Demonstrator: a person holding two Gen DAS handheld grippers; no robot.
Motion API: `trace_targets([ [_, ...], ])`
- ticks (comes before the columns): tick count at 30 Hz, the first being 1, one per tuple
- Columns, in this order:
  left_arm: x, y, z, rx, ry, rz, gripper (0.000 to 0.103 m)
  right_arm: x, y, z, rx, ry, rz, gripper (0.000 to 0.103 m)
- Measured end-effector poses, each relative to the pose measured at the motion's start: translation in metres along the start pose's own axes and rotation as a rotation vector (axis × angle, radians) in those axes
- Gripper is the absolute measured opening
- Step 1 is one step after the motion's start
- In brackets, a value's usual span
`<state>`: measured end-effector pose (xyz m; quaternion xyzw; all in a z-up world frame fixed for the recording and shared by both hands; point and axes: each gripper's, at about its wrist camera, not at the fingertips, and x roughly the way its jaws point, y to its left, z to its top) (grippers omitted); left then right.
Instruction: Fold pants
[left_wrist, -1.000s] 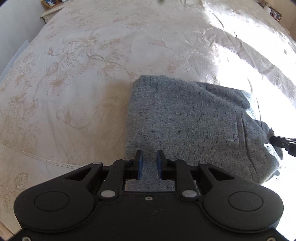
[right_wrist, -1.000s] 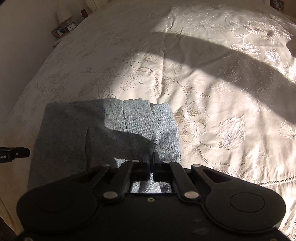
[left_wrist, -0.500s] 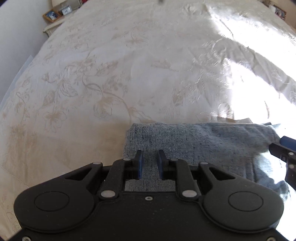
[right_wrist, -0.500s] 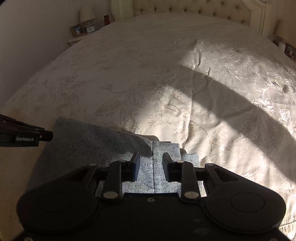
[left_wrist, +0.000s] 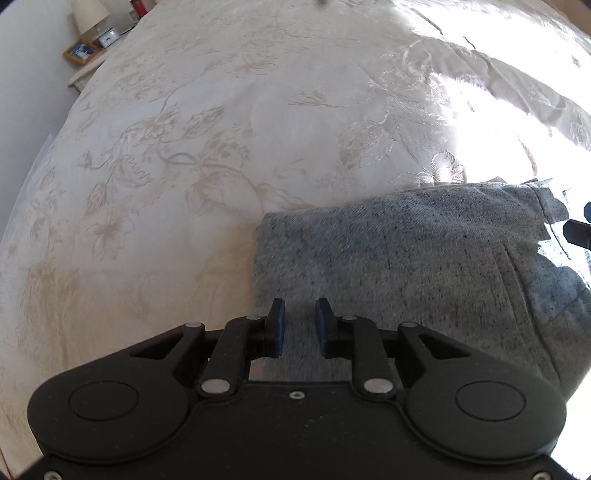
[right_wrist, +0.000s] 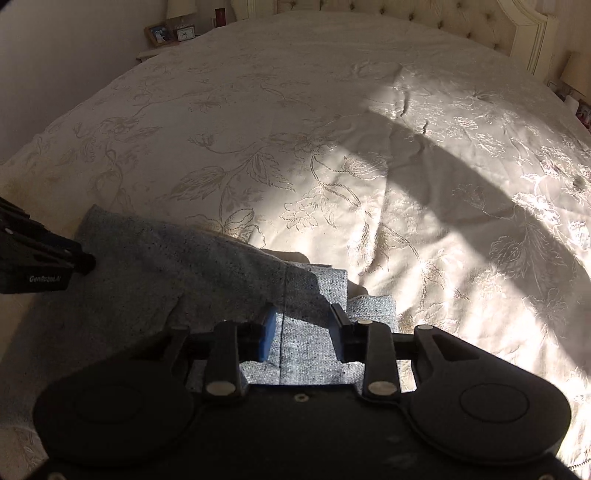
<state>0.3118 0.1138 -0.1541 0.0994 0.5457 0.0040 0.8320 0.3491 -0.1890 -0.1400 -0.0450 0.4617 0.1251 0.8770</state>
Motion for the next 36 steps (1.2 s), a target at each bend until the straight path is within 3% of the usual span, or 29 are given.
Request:
trace_targets([
  [2, -0.008, 0.013, -0.013, -0.065, 0.005, -0.015, 0.030, -0.015, -0.008, -0.006, 0.014, -0.023, -0.002, 0.038],
  [7, -0.008, 0.038, -0.041, -0.172, 0.044, -0.089, 0.030, -0.025, -0.031, -0.026, 0.082, 0.026, -0.002, 0.040],
  [8, -0.004, 0.040, -0.044, -0.182, 0.054, -0.107, 0.035, -0.023, -0.035, -0.030, 0.092, 0.043, -0.005, 0.041],
  [11, 0.004, 0.040, -0.049, -0.175, 0.075, -0.148, 0.037, -0.013, -0.043, -0.039, 0.128, 0.092, 0.009, 0.041],
  [16, 0.023, 0.034, -0.046, -0.171, 0.099, -0.153, 0.043, 0.006, -0.051, -0.045, 0.213, 0.148, 0.051, 0.045],
  [21, 0.031, 0.038, -0.047, -0.168, 0.084, -0.117, 0.071, 0.017, -0.055, -0.049, 0.260, 0.159, 0.061, 0.050],
  [29, 0.054, 0.049, -0.045, -0.258, 0.127, -0.203, 0.093, 0.022, -0.056, -0.055, 0.242, 0.140, 0.074, 0.053],
  [31, 0.056, 0.047, -0.041, -0.296, 0.139, -0.214, 0.090, 0.025, -0.057, -0.055, 0.246, 0.146, 0.079, 0.054],
  [35, 0.049, 0.042, -0.031, -0.345, 0.160, -0.337, 0.027, 0.031, -0.064, -0.049, 0.304, 0.208, 0.092, 0.054],
  [36, 0.042, 0.039, -0.029, -0.347, 0.151, -0.317, 0.020, 0.032, -0.067, -0.046, 0.331, 0.226, 0.097, 0.053],
])
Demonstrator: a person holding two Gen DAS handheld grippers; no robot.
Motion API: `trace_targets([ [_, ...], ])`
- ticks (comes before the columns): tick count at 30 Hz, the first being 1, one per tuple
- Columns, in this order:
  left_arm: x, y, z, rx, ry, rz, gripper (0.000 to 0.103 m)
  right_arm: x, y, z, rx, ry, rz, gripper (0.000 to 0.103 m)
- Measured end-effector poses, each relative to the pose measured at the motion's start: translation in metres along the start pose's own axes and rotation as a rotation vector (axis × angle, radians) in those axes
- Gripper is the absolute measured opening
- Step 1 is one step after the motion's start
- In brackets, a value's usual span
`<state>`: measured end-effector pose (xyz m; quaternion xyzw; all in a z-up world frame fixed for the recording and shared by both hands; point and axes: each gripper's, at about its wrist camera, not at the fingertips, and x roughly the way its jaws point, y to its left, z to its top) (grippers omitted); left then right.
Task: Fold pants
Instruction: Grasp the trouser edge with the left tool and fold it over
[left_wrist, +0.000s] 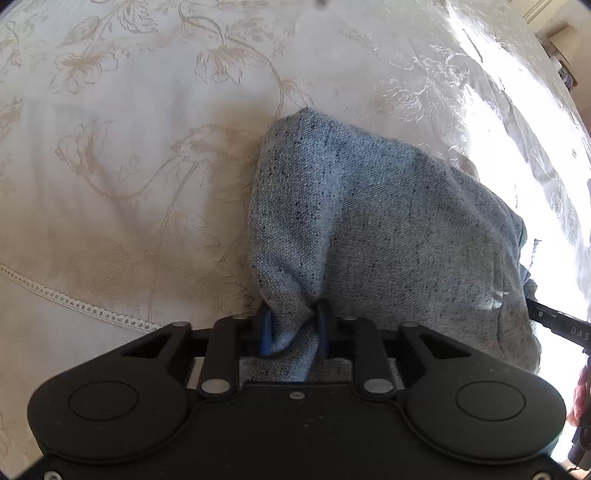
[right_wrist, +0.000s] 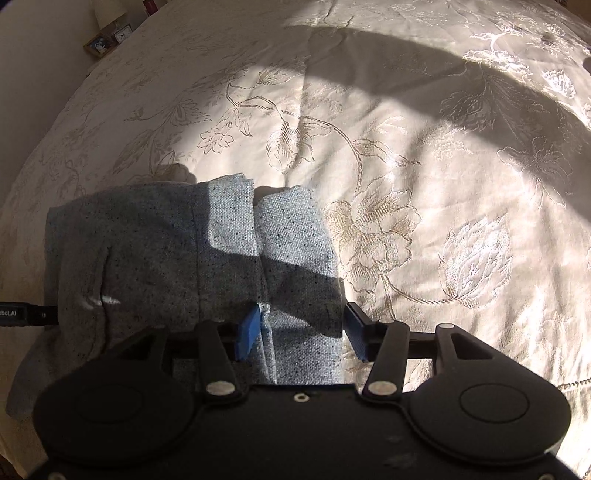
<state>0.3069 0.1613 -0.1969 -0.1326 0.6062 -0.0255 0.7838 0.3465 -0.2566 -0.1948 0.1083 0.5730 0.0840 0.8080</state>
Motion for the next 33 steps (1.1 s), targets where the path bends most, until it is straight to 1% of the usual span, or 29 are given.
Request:
trace_targets([
  [1, -0.007, -0.008, -0.001, 0.022, -0.023, 0.027, 0.019, -0.001, 0.000, 0.002, 0.006, 0.002, 0.009, 0.042],
  [2, -0.015, -0.016, -0.003, 0.053, -0.055, 0.056, 0.017, -0.004, 0.003, 0.003, -0.012, -0.002, 0.025, 0.008],
  [3, -0.022, -0.023, -0.005, 0.081, -0.081, 0.082, 0.015, -0.007, 0.007, 0.003, -0.031, -0.007, 0.016, 0.010],
  [4, -0.031, -0.030, -0.008, 0.107, -0.108, 0.101, 0.014, -0.012, 0.014, 0.002, -0.055, -0.019, -0.003, 0.010],
  [6, -0.047, -0.036, -0.011, 0.127, -0.139, 0.107, 0.013, -0.024, 0.023, 0.001, -0.080, -0.047, -0.018, 0.009],
  [10, -0.072, -0.035, -0.009, 0.106, -0.178, 0.094, 0.012, -0.052, 0.034, 0.003, -0.058, -0.097, -0.010, 0.009],
  [12, -0.081, -0.033, -0.009, 0.100, -0.199, 0.113, 0.011, -0.064, 0.044, 0.004, -0.076, -0.118, -0.013, 0.009],
  [14, -0.090, -0.029, -0.010, 0.108, -0.228, 0.144, 0.011, -0.076, 0.056, 0.005, -0.083, -0.135, 0.007, 0.009],
  [16, -0.103, -0.016, -0.008, 0.104, -0.239, 0.148, 0.011, -0.085, 0.072, 0.006, -0.093, -0.150, 0.029, 0.009],
  [18, -0.118, 0.004, -0.006, 0.086, -0.247, 0.159, 0.011, -0.091, 0.092, 0.009, -0.114, -0.154, 0.046, 0.009],
  [23, -0.145, 0.065, -0.004, 0.061, -0.271, 0.249, 0.011, -0.088, 0.155, 0.015, -0.145, -0.140, 0.128, 0.009],
  [27, -0.158, 0.124, -0.001, -0.018, -0.265, 0.296, 0.012, -0.075, 0.219, 0.016, -0.188, -0.131, 0.191, 0.009],
  [31, -0.156, 0.176, 0.003, -0.078, -0.258, 0.336, 0.013, -0.054, 0.283, 0.018, -0.216, -0.113, 0.226, 0.009],
  [33, -0.150, 0.198, 0.005, -0.111, -0.245, 0.363, 0.016, -0.043, 0.310, 0.017, -0.241, -0.115, 0.228, 0.009],
])
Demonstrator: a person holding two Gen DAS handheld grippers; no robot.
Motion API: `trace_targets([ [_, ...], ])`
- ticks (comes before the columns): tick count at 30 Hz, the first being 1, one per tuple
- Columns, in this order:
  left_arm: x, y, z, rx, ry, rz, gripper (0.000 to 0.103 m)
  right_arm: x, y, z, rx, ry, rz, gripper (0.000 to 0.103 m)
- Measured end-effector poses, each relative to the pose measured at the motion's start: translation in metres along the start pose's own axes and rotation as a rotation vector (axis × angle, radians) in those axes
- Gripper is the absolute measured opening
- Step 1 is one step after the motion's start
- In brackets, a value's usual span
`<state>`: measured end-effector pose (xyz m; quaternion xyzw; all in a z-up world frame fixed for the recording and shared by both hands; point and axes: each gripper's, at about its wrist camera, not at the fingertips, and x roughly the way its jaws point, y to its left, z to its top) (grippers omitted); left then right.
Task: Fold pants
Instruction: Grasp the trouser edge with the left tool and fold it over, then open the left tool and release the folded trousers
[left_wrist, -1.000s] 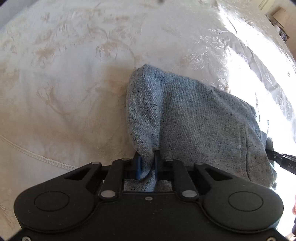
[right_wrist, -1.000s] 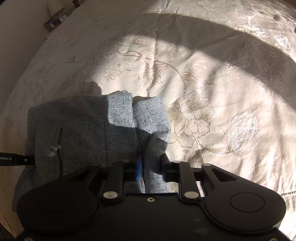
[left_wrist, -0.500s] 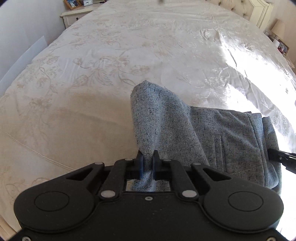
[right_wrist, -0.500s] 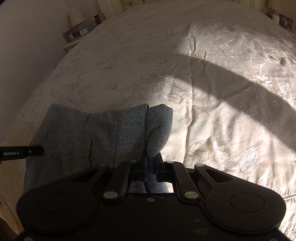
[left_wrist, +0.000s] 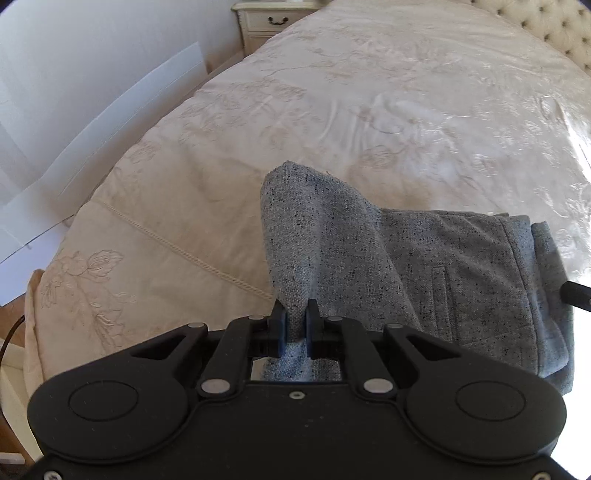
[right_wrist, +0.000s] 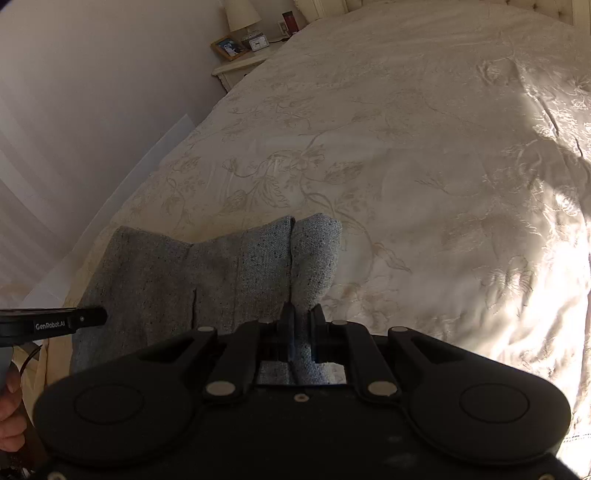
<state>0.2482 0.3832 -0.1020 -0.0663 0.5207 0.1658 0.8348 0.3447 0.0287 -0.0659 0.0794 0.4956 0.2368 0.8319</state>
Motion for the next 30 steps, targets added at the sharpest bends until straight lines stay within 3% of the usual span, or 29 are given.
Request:
trace_targets([
  [3, 0.013, 0.023, -0.001, -0.042, 0.024, 0.050, 0.019, 0.022, 0.025, 0.003, -0.032, -0.016, -0.043, 0.010],
  [6, 0.009, 0.038, -0.005, -0.078, 0.002, 0.027, 0.020, 0.037, 0.044, 0.006, -0.074, -0.006, -0.127, 0.016],
  [8, 0.003, 0.040, -0.007, -0.074, -0.004, 0.028, 0.020, 0.035, 0.052, 0.006, -0.078, -0.011, -0.120, 0.016],
  [23, -0.067, -0.007, -0.051, -0.069, -0.013, 0.038, 0.022, -0.041, 0.104, -0.039, -0.234, -0.045, -0.111, 0.028],
  [30, -0.099, -0.024, -0.076, -0.077, -0.041, 0.045, 0.023, -0.087, 0.113, -0.063, -0.227, -0.084, -0.088, 0.031],
])
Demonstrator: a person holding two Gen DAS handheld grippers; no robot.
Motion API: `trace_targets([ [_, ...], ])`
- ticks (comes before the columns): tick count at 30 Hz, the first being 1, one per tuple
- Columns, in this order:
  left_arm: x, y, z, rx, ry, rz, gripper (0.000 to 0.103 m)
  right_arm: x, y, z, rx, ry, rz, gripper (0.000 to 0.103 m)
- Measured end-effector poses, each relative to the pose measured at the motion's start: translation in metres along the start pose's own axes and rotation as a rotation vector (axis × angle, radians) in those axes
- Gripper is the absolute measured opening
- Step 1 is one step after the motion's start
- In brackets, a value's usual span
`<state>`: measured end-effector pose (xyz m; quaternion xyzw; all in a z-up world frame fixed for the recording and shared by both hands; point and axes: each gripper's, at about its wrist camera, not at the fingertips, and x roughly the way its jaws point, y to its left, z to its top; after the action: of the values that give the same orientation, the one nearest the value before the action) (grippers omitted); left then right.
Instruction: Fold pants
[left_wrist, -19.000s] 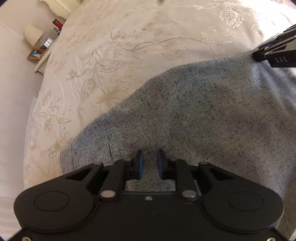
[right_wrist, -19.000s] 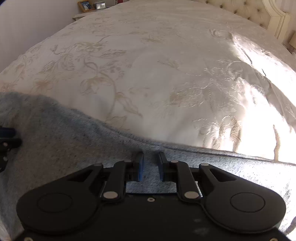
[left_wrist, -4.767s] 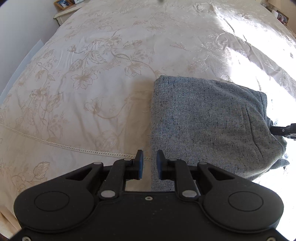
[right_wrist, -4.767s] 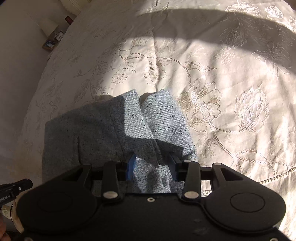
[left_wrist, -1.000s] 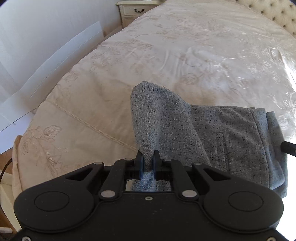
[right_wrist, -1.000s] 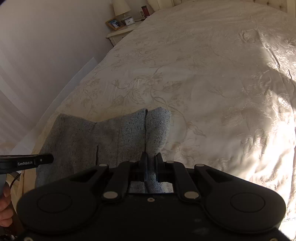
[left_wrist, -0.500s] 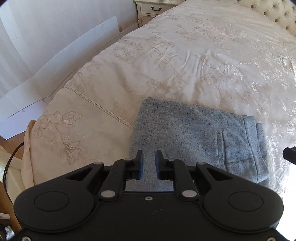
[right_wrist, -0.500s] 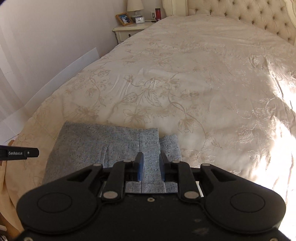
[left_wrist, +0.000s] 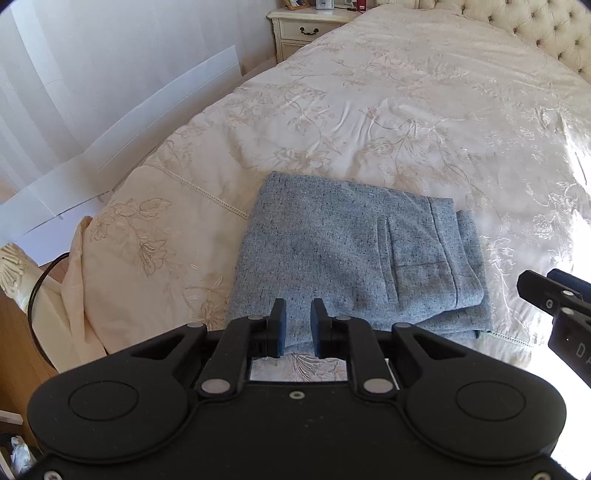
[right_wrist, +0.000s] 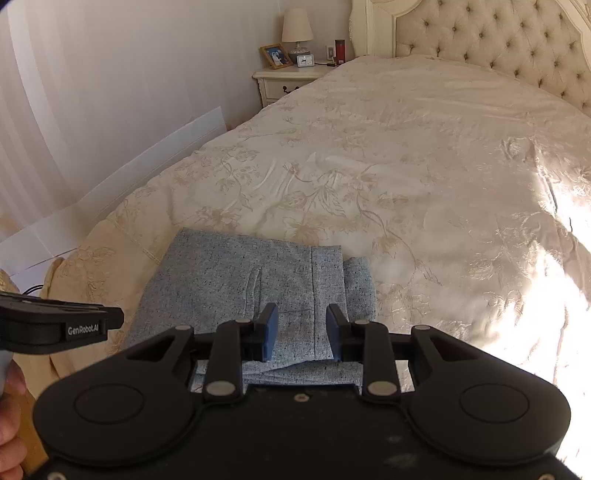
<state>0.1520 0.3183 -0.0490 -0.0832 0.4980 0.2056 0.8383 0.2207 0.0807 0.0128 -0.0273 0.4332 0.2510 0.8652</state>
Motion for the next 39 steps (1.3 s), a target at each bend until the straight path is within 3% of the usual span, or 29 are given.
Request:
trace_targets([
  [5, -0.015, -0.001, -0.013, -0.040, -0.001, -0.022, 0.023, -0.024, -0.002, -0.011, 0.027, -0.015, 0.010, 0.032],
  [9, -0.027, -0.005, -0.023, -0.035, -0.021, 0.002, 0.023, -0.036, -0.003, -0.018, 0.034, -0.020, 0.018, 0.032],
  [17, -0.037, -0.011, -0.034, -0.026, 0.000, -0.021, 0.023, -0.059, -0.001, -0.033, 0.030, -0.032, 0.024, 0.033],
  [39, -0.042, -0.016, -0.043, -0.031, 0.009, 0.000, 0.023, -0.063, -0.004, -0.039, 0.031, -0.037, 0.023, 0.033],
])
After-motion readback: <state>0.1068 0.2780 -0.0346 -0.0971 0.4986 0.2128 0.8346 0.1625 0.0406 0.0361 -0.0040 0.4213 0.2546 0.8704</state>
